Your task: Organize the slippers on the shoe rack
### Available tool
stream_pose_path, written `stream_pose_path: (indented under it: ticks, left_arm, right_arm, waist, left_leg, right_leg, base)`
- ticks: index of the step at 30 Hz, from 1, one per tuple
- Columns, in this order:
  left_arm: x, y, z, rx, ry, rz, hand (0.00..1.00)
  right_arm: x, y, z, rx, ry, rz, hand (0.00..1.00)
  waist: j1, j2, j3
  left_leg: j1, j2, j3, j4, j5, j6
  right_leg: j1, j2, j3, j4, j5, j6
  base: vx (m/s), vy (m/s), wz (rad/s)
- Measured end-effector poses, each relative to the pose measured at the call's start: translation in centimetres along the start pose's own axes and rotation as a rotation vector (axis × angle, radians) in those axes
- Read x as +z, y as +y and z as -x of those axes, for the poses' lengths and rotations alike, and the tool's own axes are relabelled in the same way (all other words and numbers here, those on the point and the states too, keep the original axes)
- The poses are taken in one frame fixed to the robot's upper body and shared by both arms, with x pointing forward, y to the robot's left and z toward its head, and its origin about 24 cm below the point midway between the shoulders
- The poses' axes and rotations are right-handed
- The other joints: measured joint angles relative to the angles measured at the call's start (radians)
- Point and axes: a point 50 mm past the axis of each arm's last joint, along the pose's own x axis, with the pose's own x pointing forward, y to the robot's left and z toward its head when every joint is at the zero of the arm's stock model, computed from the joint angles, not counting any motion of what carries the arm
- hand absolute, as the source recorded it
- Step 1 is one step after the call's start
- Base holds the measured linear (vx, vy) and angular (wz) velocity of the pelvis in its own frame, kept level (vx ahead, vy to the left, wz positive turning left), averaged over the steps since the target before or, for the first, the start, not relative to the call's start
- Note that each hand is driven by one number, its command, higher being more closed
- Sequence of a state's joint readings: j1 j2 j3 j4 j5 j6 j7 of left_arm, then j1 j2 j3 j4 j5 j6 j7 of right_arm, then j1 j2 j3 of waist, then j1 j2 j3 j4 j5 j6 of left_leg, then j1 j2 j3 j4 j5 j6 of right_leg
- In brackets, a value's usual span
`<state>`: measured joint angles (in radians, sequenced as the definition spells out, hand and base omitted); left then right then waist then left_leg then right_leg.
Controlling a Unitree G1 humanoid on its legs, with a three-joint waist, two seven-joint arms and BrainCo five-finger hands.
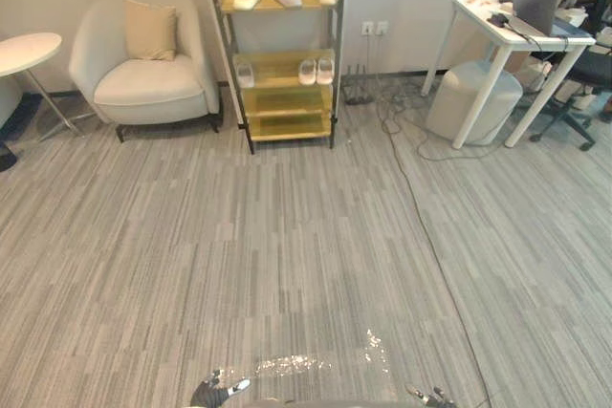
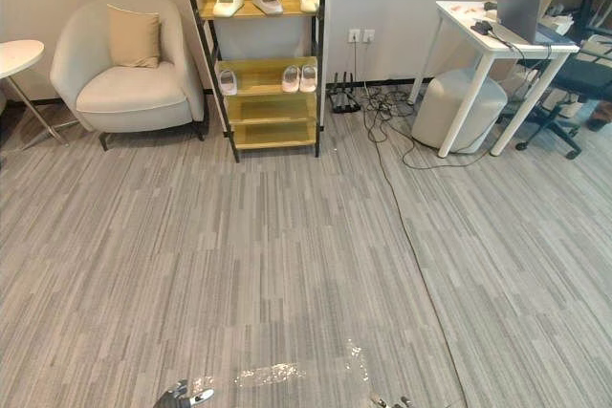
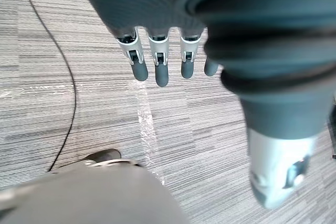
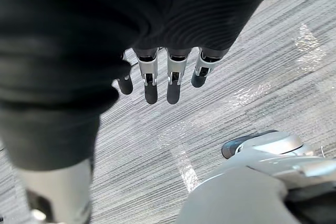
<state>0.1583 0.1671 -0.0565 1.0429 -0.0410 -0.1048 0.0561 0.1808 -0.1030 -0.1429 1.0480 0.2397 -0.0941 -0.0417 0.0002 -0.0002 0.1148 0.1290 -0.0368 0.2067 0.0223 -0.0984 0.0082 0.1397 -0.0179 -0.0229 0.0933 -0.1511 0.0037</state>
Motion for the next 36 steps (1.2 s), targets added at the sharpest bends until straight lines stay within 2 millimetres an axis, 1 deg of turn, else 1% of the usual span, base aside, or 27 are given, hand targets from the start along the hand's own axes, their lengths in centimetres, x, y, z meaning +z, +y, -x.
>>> stream_pose_path:
  ticks: [1,2,4,6,8,11,20,21,22,23,24,25,26,27,28,29,30,31,32,33,34,35,36]
  left_arm:
    - [-0.1,0.0,0.0,0.001,0.004,-0.001,0.0]
    - [0.0,0.1,-0.1,0.0,0.003,-0.005,0.0]
    - [0.2,0.1,-0.1,-0.001,-0.001,-0.022,0.0]
    - [0.4,0.2,-0.2,0.002,-0.007,-0.025,0.0]
    - [0.5,0.2,-0.2,0.001,-0.012,-0.043,0.0]
    - [0.6,0.2,-0.2,0.003,-0.012,-0.041,0.0]
    - [0.7,0.5,-0.3,0.021,-0.014,-0.012,0.0]
    - [1.0,0.5,-0.4,0.024,-0.021,-0.013,0.0]
    - [1.4,0.7,-0.5,0.026,-0.031,-0.016,0.0]
    - [1.9,0.7,-0.6,0.027,-0.043,-0.016,0.0]
    - [2.1,0.6,-0.7,0.026,-0.05,-0.016,0.0]
    - [2.2,0.5,-0.7,0.023,-0.053,-0.011,0.0]
    - [2.1,0.5,-0.7,0.025,-0.05,-0.001,0.0]
    - [2.0,0.6,-0.7,0.034,-0.047,0.02,0.0]
    - [1.9,0.6,-0.6,0.045,-0.047,0.05,0.0]
    - [1.6,0.5,-0.5,0.056,-0.042,0.069,0.0]
    - [1.4,0.5,-0.4,0.064,-0.035,0.073,0.0]
    - [1.4,0.5,-0.4,0.068,-0.037,0.075,0.0]
    - [1.4,0.3,-0.4,0.065,-0.039,0.082,0.0]
    - [1.3,0.2,-0.4,0.064,-0.037,0.091,0.0]
    - [1.0,-0.3,-0.3,0.052,-0.027,0.102,0.0]
    - [0.7,-0.5,-0.3,0.054,-0.015,0.109,0.0]
    - [1.0,-0.2,-0.3,0.058,-0.023,0.101,0.0]
  right_arm:
    - [0.0,0.1,0.0,0.0,0.0,-0.004,0.0]
    - [0.1,0.2,0.0,0.002,-0.004,-0.005,0.0]
    - [0.2,0.3,-0.1,0.004,-0.007,-0.007,0.0]
    - [0.5,0.6,-0.3,0.008,-0.006,0.0,0.0]
    - [0.8,0.8,-0.4,0.017,-0.019,0.032,0.0]
    - [1.6,1.2,-0.6,0.027,-0.039,0.034,0.0]
    - [2.2,1.6,-0.7,0.037,-0.056,0.071,0.0]
    - [2.2,1.7,-0.7,0.037,-0.057,0.071,0.0]
    - [2.4,1.9,-0.8,0.04,-0.064,0.07,0.0]
    - [2.6,1.9,-0.8,0.041,-0.07,0.07,0.0]
    - [2.8,1.8,-0.8,0.038,-0.073,0.072,0.0]
    - [2.9,1.5,-0.9,0.032,-0.077,0.077,0.0]
    - [3.0,1.4,-0.9,0.028,-0.079,0.078,0.0]
    - [3.0,1.3,-0.9,0.026,-0.08,0.078,0.0]
    - [3.0,1.1,-0.9,0.022,-0.08,0.081,0.0]
    - [3.1,1.0,-0.9,0.017,-0.081,0.083,0.0]
    - [2.9,0.7,-0.8,0.01,-0.075,0.085,0.0]
    - [2.9,0.6,-0.8,0.005,-0.074,0.087,0.0]
    - [2.9,0.4,-0.8,0.001,-0.071,0.089,0.0]
    - [2.9,0.3,-0.9,-0.001,-0.071,0.092,0.0]
    - [3.1,-0.1,-0.9,-0.01,-0.076,0.101,0.0]
    - [3.5,-0.5,-0.9,-0.018,-0.081,0.117,0.0]
    - [3.5,-0.2,-1.0,-0.009,-0.084,0.13,0.0]
  waist:
    - [0.001,-0.008,0.002]
    - [0.001,-0.003,0.0]
    - [0.0,-0.007,0.005]
    - [0.0,-0.014,0.02]
    - [0.001,-0.017,0.024]
    - [0.001,-0.016,0.028]
    - [0.0,-0.02,0.048]
    - [-0.001,-0.024,0.055]
    - [-0.001,-0.028,0.067]
    - [-0.002,-0.026,0.079]
    - [-0.003,-0.025,0.088]
    - [0.002,-0.012,0.101]
    - [0.002,-0.005,0.108]
    - [0.003,-0.004,0.114]
    - [0.005,-0.004,0.127]
    - [0.008,0.004,0.13]
    - [0.006,0.01,0.13]
    - [0.006,0.015,0.133]
    - [0.007,0.018,0.135]
    - [0.009,0.022,0.133]
    - [0.009,0.047,0.121]
    - [0.016,0.059,0.121]
    - [0.021,0.053,0.117]
  left_leg:
    - [0.016,-0.002,-0.001,-0.025,0.012,-0.006]
    - [0.02,-0.003,-0.001,-0.042,0.02,-0.008]
    - [0.033,-0.005,-0.003,-0.069,0.037,-0.013]
    - [0.053,-0.005,-0.006,-0.088,0.047,-0.028]
    - [0.064,-0.005,-0.006,-0.096,0.048,-0.029]
    - [0.065,-0.005,-0.003,-0.113,0.055,-0.03]
    - [0.063,-0.005,-0.012,-0.121,0.061,-0.03]
    - [0.043,-0.006,-0.012,-0.092,0.058,-0.031]
    - [0.02,-0.005,-0.011,-0.043,0.039,-0.032]
    - [-0.022,0.007,0.0,0.047,-0.016,-0.033]
    - [-0.054,0.019,0.006,0.119,-0.051,-0.031]
    - [-0.105,0.057,0.053,0.253,-0.111,-0.057]
    - [-0.141,0.086,0.093,0.355,-0.131,-0.07]
    - [-0.192,0.116,0.122,0.491,-0.133,-0.067]
    - [-0.255,0.167,0.147,0.664,-0.141,-0.047]
    - [-0.287,0.207,0.14,0.768,-0.165,-0.03]
    - [-0.309,0.234,0.129,0.812,-0.179,-0.037]
    - [-0.324,0.239,0.11,0.805,-0.185,-0.046]
    - [-0.34,0.234,0.084,0.736,-0.189,-0.061]
    - [-0.335,0.223,0.075,0.61,-0.177,-0.081]
    - [-0.319,0.218,0.047,0.445,-0.155,-0.117]
    - [-0.302,0.205,0.074,0.407,-0.088,-0.095]
    - [-0.298,0.175,0.093,0.37,-0.092,-0.093]
  right_leg:
    - [0.006,0.0,-0.004,-0.01,0.001,0.001]
    - [0.007,0.001,-0.008,-0.014,0.001,0.002]
    - [0.008,0.001,-0.019,-0.023,0.002,0.002]
    - [0.028,0.002,-0.026,-0.034,0.007,0.008]
    - [0.037,0.003,-0.031,-0.045,0.007,0.008]
    - [0.036,0.005,-0.03,-0.049,0.007,0.008]
    - [0.037,0.005,-0.051,-0.054,0.006,0.008]
    - [0.033,0.001,-0.059,-0.047,0.005,0.009]
    - [0.032,-0.004,-0.07,-0.039,0.003,0.01]
    - [0.029,-0.006,-0.08,-0.028,-0.008,-0.001]
    - [0.026,-0.004,-0.082,-0.018,-0.013,-0.008]
    - [0.023,0.003,-0.083,-0.004,-0.023,-0.022]
    - [0.023,0.006,-0.081,0.007,-0.035,-0.032]
    - [0.028,0.004,-0.075,0.02,-0.052,-0.044]
    - [0.045,0.004,-0.058,0.033,-0.069,-0.046]
    - [0.063,0.003,-0.045,0.044,-0.086,-0.044]
    - [0.078,-0.004,-0.027,0.049,-0.099,-0.037]
    - [0.086,-0.016,-0.014,0.052,-0.108,-0.027]
    - [0.087,-0.039,0.006,0.057,-0.12,-0.006]
    - [0.081,-0.059,0.029,0.063,-0.134,0.018]
    - [0.068,-0.064,0.048,0.065,-0.148,0.042]
    - [0.07,-0.077,0.078,0.073,-0.155,0.073]
    - [0.048,-0.085,0.085,0.104,-0.158,0.077]
  base:
    - [0.03,-0.024,0.05]
    - [0.04,-0.033,0.08]
    - [0.03,-0.039,0.12]
    - [0.01,-0.061,0.14]
    - [-0.02,-0.053,0.06]
    - [-0.03,-0.05,-0.02]
    - [-0.03,-0.043,0.04]
    - [-0.04,-0.05,0.21]
    - [-0.04,-0.05,0.3]
    - [-0.04,-0.035,0.26]
    - [-0.08,-0.032,0.13]
    - [-0.08,-0.025,-0.01]
    - [-0.09,-0.02,-0.08]
    - [-0.03,0.0,-0.19]
    - [0.02,0.012,-0.28]
    - [0.07,0.022,-0.31]
    - [0.12,0.064,-0.29]
    - [0.14,0.129,-0.35]
    - [0.15,0.165,-0.46]
    - [0.18,0.23,-0.56]
    - [0.25,0.27,-0.65]
    - [0.35,0.292,-0.5]
    - [0.33,0.198,-0.32]
